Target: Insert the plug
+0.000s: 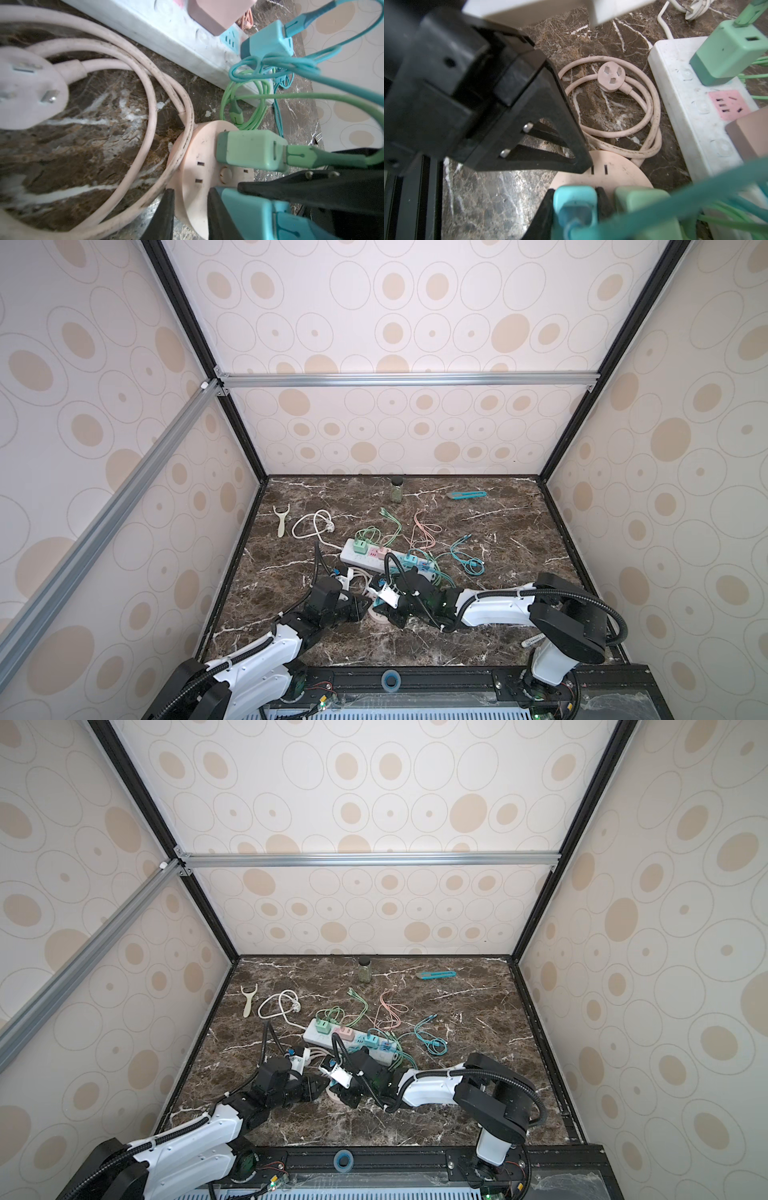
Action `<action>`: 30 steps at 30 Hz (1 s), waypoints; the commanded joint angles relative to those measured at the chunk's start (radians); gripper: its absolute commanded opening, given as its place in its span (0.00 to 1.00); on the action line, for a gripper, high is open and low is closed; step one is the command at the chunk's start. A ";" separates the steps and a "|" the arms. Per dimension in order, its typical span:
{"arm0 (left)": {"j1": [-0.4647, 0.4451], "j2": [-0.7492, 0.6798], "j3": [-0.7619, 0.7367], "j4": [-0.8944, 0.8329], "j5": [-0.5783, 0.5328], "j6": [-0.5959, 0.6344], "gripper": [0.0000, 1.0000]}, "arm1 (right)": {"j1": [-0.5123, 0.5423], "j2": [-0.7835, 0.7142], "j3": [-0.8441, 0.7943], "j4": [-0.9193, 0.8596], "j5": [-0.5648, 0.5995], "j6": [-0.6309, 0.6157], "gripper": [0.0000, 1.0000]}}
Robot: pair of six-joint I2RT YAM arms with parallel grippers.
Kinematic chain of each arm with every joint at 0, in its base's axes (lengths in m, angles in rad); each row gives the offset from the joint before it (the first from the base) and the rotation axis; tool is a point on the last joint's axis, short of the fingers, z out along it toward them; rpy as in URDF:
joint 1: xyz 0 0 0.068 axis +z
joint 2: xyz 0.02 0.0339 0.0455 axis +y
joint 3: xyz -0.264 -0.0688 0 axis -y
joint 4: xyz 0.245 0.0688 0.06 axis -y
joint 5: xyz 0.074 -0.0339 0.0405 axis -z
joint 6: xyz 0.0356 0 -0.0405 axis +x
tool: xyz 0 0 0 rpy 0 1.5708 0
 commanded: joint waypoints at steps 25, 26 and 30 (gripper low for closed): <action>0.128 -0.051 0.171 -0.191 -0.099 0.116 0.59 | 0.003 -0.196 0.121 -0.492 0.106 0.015 0.42; 0.133 -0.051 0.180 -0.191 -0.112 0.129 0.64 | 0.004 -0.216 0.121 -0.506 0.104 0.016 0.44; 0.144 -0.066 0.216 -0.189 -0.214 0.208 0.82 | 0.004 -0.318 0.109 -0.558 0.108 0.019 0.51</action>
